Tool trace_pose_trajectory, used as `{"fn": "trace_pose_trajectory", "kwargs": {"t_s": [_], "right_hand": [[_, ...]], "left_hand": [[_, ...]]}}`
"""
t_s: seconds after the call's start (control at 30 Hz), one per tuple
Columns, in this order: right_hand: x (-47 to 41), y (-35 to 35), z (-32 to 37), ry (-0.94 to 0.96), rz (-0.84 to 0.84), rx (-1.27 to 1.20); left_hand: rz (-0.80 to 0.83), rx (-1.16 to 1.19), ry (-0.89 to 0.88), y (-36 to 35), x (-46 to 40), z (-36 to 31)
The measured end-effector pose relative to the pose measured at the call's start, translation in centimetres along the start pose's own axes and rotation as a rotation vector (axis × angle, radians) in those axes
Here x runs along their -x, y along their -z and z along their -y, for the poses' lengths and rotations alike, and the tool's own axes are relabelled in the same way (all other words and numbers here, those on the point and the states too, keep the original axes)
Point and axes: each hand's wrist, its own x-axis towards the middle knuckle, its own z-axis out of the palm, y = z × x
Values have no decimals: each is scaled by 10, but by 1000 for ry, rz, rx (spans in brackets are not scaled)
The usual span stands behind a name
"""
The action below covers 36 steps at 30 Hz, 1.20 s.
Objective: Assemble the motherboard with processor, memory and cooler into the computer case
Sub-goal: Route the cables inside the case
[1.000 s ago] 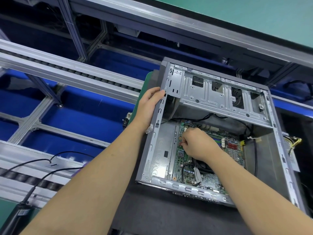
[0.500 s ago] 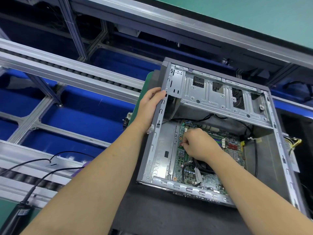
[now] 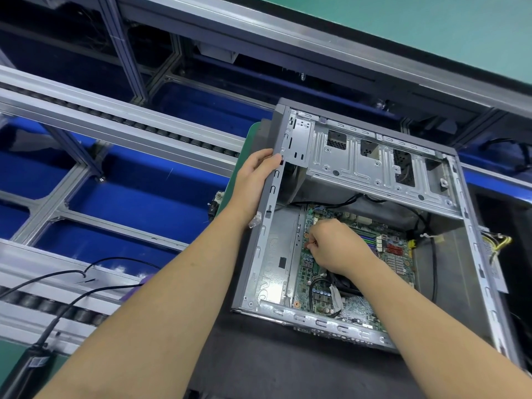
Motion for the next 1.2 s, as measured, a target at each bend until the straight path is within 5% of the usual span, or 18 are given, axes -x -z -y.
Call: {"fn": "trace_pose_trajectory", "kwargs": {"t_s": [1.2], "right_hand": [[1,0,-8,-30,-50,-114]], "left_hand": [[-5,13,-8,-1,2,-2]]}}
